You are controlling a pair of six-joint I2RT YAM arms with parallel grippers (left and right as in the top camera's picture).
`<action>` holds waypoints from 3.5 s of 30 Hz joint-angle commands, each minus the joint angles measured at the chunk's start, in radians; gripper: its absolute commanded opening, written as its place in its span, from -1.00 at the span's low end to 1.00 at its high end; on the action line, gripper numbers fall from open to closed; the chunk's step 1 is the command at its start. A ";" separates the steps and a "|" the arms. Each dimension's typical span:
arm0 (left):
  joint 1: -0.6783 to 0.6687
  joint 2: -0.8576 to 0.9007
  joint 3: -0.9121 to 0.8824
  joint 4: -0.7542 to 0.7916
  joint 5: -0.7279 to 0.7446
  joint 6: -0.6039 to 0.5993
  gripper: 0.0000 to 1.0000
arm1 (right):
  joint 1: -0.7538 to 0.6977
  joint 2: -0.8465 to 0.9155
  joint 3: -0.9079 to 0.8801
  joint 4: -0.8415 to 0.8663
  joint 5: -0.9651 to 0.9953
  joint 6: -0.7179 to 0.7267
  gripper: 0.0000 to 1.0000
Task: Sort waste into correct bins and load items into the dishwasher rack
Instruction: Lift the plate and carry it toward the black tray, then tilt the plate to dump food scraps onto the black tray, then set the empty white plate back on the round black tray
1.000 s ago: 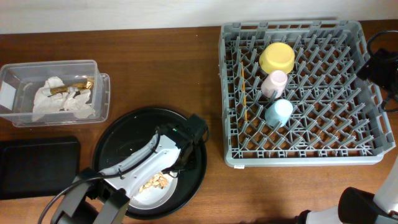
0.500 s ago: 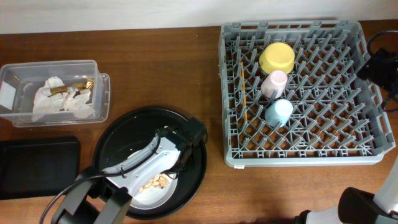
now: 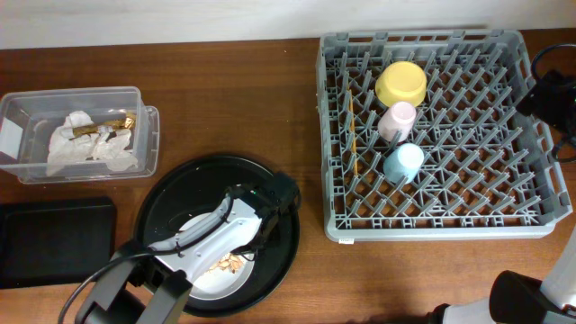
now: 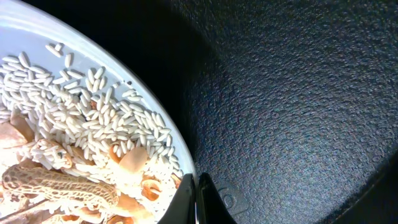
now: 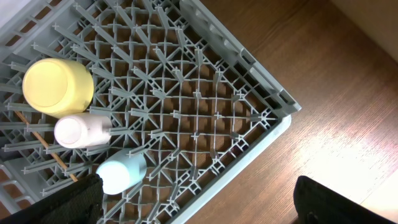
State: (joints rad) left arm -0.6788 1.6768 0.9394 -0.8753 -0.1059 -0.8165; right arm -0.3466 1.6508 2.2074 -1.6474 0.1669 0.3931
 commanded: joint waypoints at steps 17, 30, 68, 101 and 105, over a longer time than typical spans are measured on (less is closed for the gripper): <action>0.120 0.008 0.330 -0.396 -0.079 0.169 -0.98 | -0.002 0.001 -0.001 -0.002 0.002 0.005 0.97; 0.464 0.008 0.592 -0.481 -0.097 0.404 -0.98 | -0.002 0.001 -0.001 -0.002 0.002 0.005 0.97; 1.749 0.014 0.612 -0.199 0.991 0.568 -0.99 | -0.002 0.001 -0.001 -0.002 0.002 0.005 0.97; 1.595 -0.051 0.612 -0.642 1.177 0.758 -0.99 | -0.002 0.001 -0.001 -0.002 0.002 0.005 0.97; 1.485 -0.181 0.612 -0.711 1.032 0.758 -1.00 | -0.002 0.001 -0.001 -0.002 0.002 0.005 0.97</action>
State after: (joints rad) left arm 0.8677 1.5932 1.5429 -1.5581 1.0248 -0.0849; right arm -0.3466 1.6524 2.2074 -1.6470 0.1669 0.3923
